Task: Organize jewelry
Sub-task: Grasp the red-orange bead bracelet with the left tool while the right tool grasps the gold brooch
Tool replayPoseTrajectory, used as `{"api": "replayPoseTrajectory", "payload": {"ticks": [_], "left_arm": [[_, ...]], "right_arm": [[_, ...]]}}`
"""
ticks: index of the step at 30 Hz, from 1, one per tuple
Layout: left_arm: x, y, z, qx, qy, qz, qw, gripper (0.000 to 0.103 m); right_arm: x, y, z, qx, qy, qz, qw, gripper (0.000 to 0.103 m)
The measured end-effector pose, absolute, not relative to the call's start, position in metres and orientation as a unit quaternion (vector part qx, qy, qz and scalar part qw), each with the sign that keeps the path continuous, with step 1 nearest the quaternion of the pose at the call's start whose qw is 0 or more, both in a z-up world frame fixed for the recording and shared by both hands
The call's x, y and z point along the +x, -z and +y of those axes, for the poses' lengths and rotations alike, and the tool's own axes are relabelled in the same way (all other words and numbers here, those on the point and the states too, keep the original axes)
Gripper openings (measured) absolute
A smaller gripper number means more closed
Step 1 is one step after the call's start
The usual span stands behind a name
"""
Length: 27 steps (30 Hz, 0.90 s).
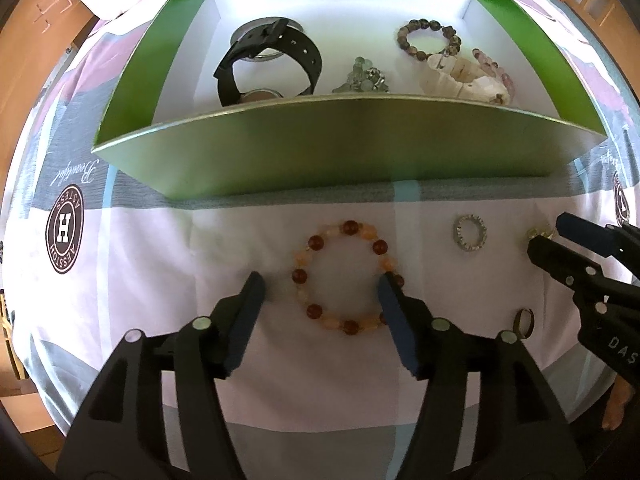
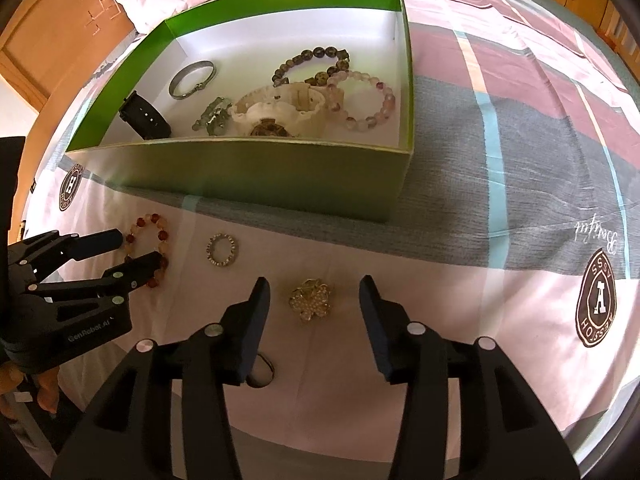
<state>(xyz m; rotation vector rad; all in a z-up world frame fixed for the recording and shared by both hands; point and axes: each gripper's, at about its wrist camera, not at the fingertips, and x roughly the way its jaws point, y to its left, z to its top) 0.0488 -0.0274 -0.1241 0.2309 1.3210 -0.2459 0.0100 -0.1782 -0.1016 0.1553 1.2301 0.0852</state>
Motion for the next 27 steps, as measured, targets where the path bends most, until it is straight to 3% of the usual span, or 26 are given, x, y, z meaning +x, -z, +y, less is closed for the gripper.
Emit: {"api": "replayPoseTrajectory", "payload": {"ticks": [3,9,10,12,14,16,24,27], "left_arm": [[0.053,0.132,-0.021,0.102,0.103,0.619,0.772,0.077],[0.056,0.134,-0.019,0.102,0.102,0.622,0.769,0.077],[0.056,0.134,-0.019,0.100,0.101,0.623,0.770,0.076],[0.057,0.128,-0.013,0.093,0.102,0.622,0.770,0.060],[0.058,0.124,-0.010,0.083,0.102,0.621,0.773,0.030],[0.060,0.119,-0.006,0.059,0.116,0.627,0.768,0.017],[0.056,0.126,-0.019,0.081,0.136,0.628,0.762,0.017],[0.051,0.127,-0.028,0.096,0.136,0.623,0.765,0.022]], "right_arm": [[0.010,0.103,-0.178,0.073,-0.039,0.578,0.812,0.047],[0.009,0.103,-0.178,0.074,-0.037,0.578,0.812,0.047],[0.009,0.103,-0.178,0.074,-0.037,0.578,0.812,0.047],[0.008,0.103,-0.178,0.075,-0.037,0.577,0.812,0.047],[0.008,0.102,-0.179,0.078,-0.036,0.576,0.813,0.047],[0.009,0.102,-0.179,0.080,-0.034,0.576,0.813,0.047],[0.009,0.102,-0.176,0.076,-0.035,0.579,0.811,0.047],[0.009,0.104,-0.175,0.070,-0.034,0.580,0.811,0.047]]}}
